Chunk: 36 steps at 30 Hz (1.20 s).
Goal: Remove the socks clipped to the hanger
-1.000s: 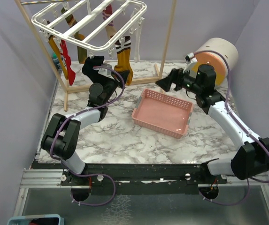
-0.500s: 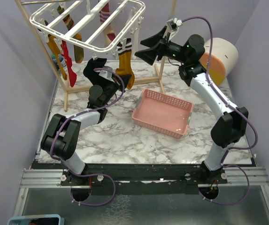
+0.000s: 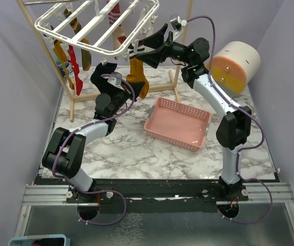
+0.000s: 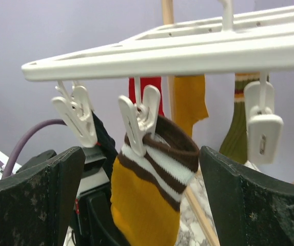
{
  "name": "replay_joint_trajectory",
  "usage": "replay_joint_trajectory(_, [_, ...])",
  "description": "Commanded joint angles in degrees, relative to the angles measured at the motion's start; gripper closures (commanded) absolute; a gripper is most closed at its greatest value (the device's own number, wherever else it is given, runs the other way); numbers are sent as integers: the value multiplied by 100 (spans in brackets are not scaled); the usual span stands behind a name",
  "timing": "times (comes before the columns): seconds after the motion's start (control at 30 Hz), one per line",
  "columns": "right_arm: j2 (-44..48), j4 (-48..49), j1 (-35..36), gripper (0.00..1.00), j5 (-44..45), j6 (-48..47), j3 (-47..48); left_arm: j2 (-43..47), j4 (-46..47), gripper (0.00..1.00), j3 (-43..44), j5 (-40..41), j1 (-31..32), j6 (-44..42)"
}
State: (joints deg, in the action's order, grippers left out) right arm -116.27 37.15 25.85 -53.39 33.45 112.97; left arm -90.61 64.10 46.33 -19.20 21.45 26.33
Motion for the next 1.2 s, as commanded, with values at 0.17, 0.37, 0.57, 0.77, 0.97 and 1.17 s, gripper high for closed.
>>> replay_joint_trajectory(0.17, [-603, 855, 332, 0, -99, 564, 912, 149, -17, 100, -22, -336, -27, 122])
replay_joint_trajectory(0.37, [-788, 985, 509, 0, 38, 669, 1154, 139, -15, 100, -27, -400, -27, 162])
replay_joint_trajectory(0.57, [-802, 997, 579, 2, 65, 637, 1167, 144, -19, 100, -43, -435, -27, 175])
replay_joint_trajectory(0.77, [-678, 980, 588, 9, 100, 528, 1043, 109, -15, 100, -35, -466, -28, 204])
replay_joint_trajectory(0.97, [-507, 984, 571, 18, 155, 398, 843, 105, -19, 100, -42, -475, -27, 224])
replay_joint_trajectory(1.17, [-318, 942, 563, 23, 180, 187, 669, 129, -28, 100, -44, -485, -27, 233])
